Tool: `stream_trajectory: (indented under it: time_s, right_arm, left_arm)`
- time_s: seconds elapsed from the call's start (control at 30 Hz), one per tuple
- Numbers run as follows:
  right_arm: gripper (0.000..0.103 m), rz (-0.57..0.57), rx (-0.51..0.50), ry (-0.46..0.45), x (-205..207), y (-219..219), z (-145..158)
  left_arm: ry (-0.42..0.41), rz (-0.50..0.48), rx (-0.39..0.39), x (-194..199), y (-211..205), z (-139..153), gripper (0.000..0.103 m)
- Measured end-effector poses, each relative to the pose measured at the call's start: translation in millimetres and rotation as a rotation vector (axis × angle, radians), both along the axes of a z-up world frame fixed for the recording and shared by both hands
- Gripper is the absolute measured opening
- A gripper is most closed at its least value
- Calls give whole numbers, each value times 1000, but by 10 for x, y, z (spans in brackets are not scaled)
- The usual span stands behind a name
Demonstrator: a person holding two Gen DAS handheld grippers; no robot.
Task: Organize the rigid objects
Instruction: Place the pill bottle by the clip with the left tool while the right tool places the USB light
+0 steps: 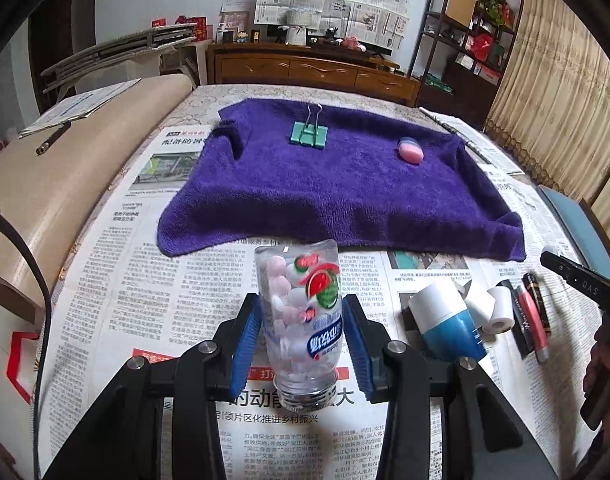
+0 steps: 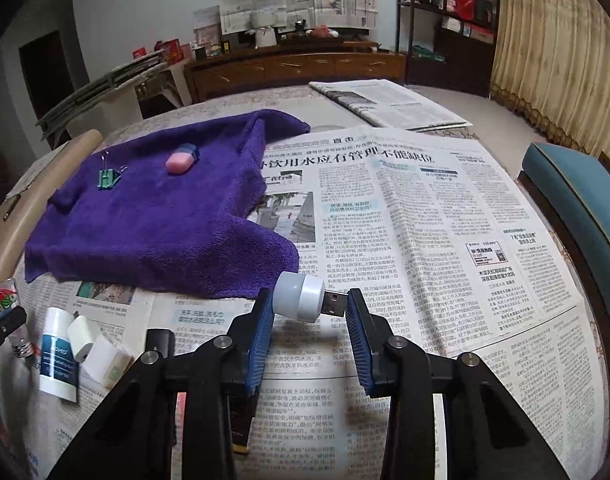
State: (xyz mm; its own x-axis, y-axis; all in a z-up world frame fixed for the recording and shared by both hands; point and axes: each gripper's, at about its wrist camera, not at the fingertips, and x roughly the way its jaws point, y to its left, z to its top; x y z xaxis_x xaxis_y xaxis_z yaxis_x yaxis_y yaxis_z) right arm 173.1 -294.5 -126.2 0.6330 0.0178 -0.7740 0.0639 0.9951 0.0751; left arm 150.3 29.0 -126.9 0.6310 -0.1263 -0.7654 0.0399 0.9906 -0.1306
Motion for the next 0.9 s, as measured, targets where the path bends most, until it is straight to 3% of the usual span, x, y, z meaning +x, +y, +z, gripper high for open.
stream_trajectory:
  time_s: [0.07, 0.37, 0.5, 0.9]
  right_arm:
    - [37, 6, 7, -9, -22, 19, 44]
    - [37, 35, 21, -19, -26, 78, 87]
    - [37, 48, 29, -11, -22, 110, 64]
    - [37, 82, 71, -22, 23, 188, 158]
  left_arm:
    - [1, -5, -32, 11, 37, 32, 39]
    - [-1, -7, 1, 39, 24, 80, 39]
    - [-6, -5, -23, 41, 54, 72, 38]
    - [-26, -30, -63, 194, 40, 336, 38]
